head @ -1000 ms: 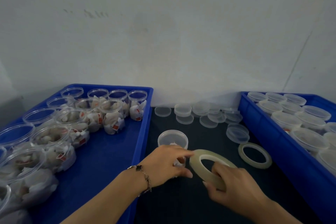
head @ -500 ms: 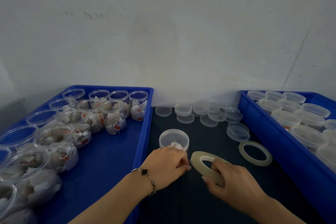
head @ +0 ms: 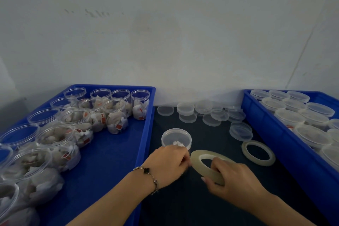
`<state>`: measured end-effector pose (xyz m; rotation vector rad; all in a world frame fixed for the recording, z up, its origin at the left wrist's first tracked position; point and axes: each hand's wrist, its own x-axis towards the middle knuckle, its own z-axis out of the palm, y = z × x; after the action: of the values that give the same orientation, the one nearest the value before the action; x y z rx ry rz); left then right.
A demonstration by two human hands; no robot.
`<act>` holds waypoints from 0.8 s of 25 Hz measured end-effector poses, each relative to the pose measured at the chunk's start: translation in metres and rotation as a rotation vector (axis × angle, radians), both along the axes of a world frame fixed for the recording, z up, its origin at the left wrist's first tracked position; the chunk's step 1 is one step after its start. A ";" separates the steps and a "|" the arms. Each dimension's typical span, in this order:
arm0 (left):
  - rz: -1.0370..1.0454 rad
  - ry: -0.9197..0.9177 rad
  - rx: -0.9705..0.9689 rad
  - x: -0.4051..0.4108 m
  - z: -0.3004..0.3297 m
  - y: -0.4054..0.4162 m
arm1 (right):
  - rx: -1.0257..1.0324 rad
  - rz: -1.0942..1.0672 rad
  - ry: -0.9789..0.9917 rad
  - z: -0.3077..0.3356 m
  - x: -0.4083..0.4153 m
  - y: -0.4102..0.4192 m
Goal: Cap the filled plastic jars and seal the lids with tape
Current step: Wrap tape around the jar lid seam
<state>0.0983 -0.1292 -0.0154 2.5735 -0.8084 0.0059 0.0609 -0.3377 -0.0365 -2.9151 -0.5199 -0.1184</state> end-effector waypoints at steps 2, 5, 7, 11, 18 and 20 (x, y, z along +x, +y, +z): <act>-0.111 0.013 0.121 -0.003 0.000 -0.001 | -0.095 -0.013 -0.026 -0.005 0.011 0.000; -0.234 0.151 0.144 -0.008 -0.001 -0.006 | -0.214 -0.054 0.102 -0.019 0.031 -0.001; -0.234 0.196 0.165 -0.005 0.000 -0.004 | -0.124 -0.087 0.352 -0.031 0.034 -0.002; -0.094 0.083 0.283 0.008 0.007 0.018 | 0.301 0.010 0.620 -0.044 0.027 -0.011; 0.036 -0.078 0.293 0.018 0.012 0.028 | 0.156 -0.042 0.010 -0.016 0.029 -0.034; 0.089 -0.112 0.290 0.019 0.010 0.029 | -0.025 -0.053 -0.165 -0.008 0.035 -0.029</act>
<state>0.1171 -0.1000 -0.0052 2.9037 -0.7838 0.0653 0.0963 -0.3663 -0.0449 -2.9606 -0.4719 -0.3649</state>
